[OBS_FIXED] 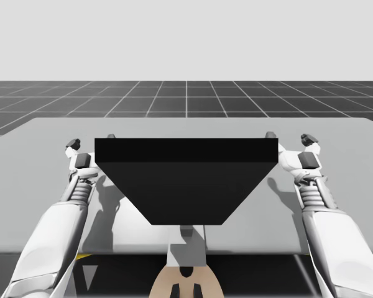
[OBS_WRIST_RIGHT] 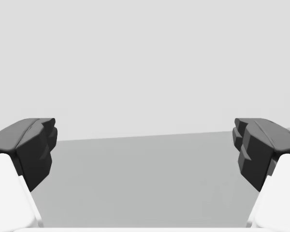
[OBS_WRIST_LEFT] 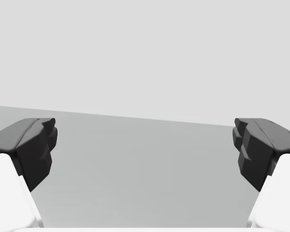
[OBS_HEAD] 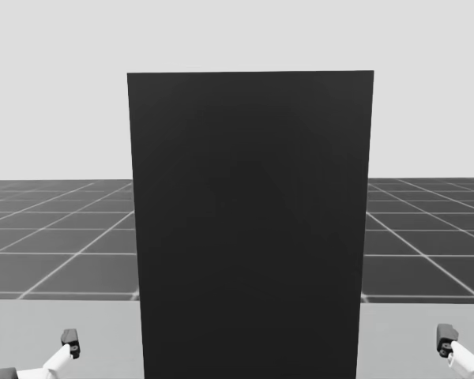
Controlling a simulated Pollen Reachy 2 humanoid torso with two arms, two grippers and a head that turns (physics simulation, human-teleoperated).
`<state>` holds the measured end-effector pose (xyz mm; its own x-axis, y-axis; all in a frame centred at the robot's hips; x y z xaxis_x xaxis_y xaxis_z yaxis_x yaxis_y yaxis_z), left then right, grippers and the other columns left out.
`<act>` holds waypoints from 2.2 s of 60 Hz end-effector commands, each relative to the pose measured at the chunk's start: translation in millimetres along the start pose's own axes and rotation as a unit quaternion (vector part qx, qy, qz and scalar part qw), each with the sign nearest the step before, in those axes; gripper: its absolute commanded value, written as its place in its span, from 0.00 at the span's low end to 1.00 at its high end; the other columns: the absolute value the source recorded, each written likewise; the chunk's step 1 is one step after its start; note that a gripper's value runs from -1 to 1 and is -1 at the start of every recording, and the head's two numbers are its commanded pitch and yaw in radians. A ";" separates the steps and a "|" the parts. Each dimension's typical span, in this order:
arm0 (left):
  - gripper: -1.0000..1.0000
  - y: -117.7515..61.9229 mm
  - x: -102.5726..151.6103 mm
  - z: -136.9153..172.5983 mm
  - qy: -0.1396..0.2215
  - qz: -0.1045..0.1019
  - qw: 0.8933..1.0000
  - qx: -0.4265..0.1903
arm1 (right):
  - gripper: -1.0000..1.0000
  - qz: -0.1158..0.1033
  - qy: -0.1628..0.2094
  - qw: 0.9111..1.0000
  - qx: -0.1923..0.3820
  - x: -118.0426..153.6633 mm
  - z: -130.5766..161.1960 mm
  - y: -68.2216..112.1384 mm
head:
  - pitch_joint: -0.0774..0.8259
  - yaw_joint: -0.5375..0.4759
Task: Reach around the screen and pick up the object behind it.
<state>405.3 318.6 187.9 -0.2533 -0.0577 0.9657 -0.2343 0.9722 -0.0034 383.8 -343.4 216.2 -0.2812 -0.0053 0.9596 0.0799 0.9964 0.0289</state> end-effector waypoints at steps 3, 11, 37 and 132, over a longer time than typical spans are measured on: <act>0.00 -0.8 -1.5 0.1 0.001 -0.002 1.000 -0.003 | 0.00 0.013 -0.003 1.000 -0.013 -0.6 1.8 1.6 | 0.09 0.56; 0.00 -0.7 -2.1 2.7 0.041 -0.001 0.998 -0.055 | 0.00 0.008 0.010 0.999 0.043 0.2 3.7 1.2 | 0.09 0.56; 0.00 -2.9 45.9 47.6 0.059 0.101 0.923 -0.366 | 0.00 -0.062 -0.004 0.928 0.367 15.9 42.5 18.7 | 0.12 0.56; 0.00 -17.5 33.7 147.6 0.092 0.008 0.803 -0.589 | 0.00 -0.057 0.099 0.843 0.526 -92.5 54.9 86.2 | 0.24 0.52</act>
<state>262.2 267.9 184.4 -0.0775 -0.1090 0.9910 0.8435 0.5227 0.1235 352.3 -260.9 124.0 -0.0762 -0.0236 0.9968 -0.8667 0.4959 -0.0545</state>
